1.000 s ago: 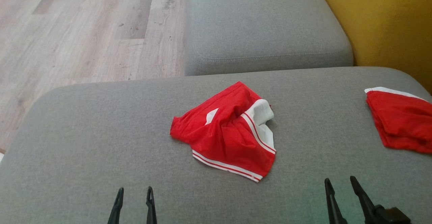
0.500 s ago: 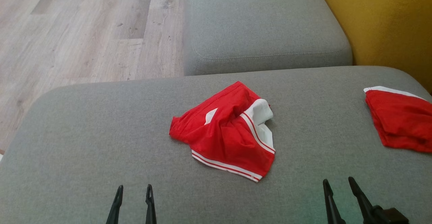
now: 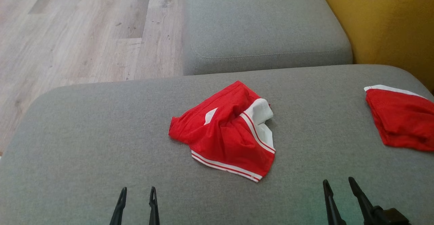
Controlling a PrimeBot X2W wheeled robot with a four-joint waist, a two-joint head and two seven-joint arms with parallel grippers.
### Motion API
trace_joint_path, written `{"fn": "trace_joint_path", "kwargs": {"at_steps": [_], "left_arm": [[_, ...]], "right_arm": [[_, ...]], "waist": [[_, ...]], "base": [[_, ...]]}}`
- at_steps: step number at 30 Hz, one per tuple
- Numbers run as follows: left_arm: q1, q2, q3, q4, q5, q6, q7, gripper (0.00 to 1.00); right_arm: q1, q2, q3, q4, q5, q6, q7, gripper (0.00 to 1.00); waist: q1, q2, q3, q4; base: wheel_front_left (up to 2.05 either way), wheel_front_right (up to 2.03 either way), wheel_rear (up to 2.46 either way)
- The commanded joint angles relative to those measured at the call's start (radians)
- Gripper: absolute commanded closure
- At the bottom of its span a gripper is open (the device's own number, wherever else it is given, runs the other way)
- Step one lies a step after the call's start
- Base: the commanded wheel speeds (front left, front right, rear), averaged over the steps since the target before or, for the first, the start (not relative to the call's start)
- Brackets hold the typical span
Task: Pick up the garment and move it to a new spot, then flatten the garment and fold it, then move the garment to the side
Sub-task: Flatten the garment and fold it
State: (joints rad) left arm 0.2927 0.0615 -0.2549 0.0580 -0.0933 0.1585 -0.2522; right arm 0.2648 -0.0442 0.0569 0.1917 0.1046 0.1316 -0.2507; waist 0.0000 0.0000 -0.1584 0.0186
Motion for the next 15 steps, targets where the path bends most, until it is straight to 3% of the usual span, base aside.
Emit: {"fn": "trace_joint_path", "kwargs": {"at_steps": [1, 7, 15], "left_arm": [[-0.059, -0.011, 0.029, -0.029, 0.013, 0.004, -0.010, 0.00], [-0.074, -0.011, 0.009, -0.009, 0.004, 0.001, -0.010, 0.00], [-0.188, -0.011, -0.091, 0.108, 0.015, -0.048, -0.010, 0.00]], "right_arm": [[-0.056, -0.006, 0.026, -0.034, -0.005, -0.001, -0.011, 0.00], [-0.067, -0.006, 0.033, -0.044, -0.007, -0.001, -0.011, 0.00], [-0.096, -0.013, 0.063, -0.071, -0.013, -0.001, -0.011, 0.00]], "waist": [[0.0000, 0.0000, 0.005, -0.005], [0.0000, 0.0000, 0.026, -0.024], [0.0000, 0.0000, 0.086, -0.073]], "base": [[0.00, 0.00, 0.00], [0.00, 0.00, 0.00], [0.00, 0.00, 0.00]]}}
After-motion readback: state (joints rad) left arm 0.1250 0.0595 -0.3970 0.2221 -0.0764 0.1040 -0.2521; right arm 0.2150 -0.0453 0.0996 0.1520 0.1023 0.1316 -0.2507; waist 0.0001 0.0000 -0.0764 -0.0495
